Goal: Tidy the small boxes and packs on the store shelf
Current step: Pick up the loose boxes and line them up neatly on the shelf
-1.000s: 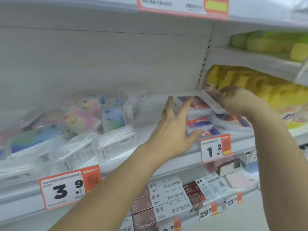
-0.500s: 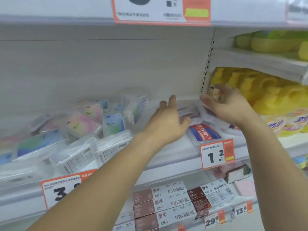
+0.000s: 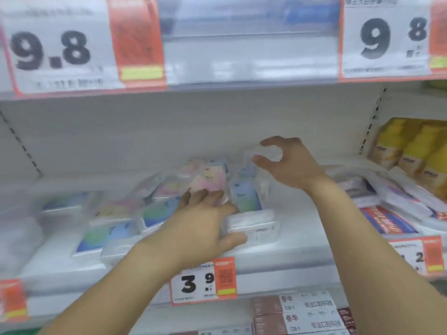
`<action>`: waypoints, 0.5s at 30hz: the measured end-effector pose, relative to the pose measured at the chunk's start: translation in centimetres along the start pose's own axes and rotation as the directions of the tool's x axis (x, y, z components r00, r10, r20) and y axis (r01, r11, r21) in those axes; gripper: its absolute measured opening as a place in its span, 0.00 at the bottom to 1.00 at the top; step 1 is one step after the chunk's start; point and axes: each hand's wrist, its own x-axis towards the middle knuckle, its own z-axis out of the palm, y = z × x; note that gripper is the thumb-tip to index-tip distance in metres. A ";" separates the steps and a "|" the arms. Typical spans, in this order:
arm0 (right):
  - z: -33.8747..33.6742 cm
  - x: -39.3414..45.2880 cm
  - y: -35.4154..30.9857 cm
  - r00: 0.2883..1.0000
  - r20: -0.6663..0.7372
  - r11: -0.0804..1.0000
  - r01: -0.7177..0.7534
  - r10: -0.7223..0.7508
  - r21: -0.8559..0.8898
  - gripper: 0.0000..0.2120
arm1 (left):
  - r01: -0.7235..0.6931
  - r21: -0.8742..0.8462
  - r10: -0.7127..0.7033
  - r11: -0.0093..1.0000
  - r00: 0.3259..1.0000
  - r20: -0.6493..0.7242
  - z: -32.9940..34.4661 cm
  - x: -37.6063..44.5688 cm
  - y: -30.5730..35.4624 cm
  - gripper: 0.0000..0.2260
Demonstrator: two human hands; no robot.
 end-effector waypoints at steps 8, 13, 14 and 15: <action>3.0 3.4 3.9 0.945 0.170 0.947 -0.300 0.279 0.118 0.34 | -0.045 0.053 0.052 0.998 0.988 -0.148 1.4 -0.5 -0.4 0.29; 3.2 6.9 3.0 0.933 0.127 0.941 -0.331 0.337 -0.069 0.38 | -0.078 0.063 0.084 0.995 0.992 -0.100 1.2 -0.5 -0.5 0.28; 3.2 7.5 2.7 0.937 0.155 0.948 -0.298 0.313 -0.113 0.39 | -0.081 0.058 0.087 0.995 0.991 -0.100 1.1 -0.5 -0.6 0.27; 3.2 8.1 2.4 0.942 0.182 0.956 -0.260 0.282 -0.137 0.39 | -0.084 0.053 0.089 0.995 0.990 -0.107 1.1 -0.5 -0.7 0.26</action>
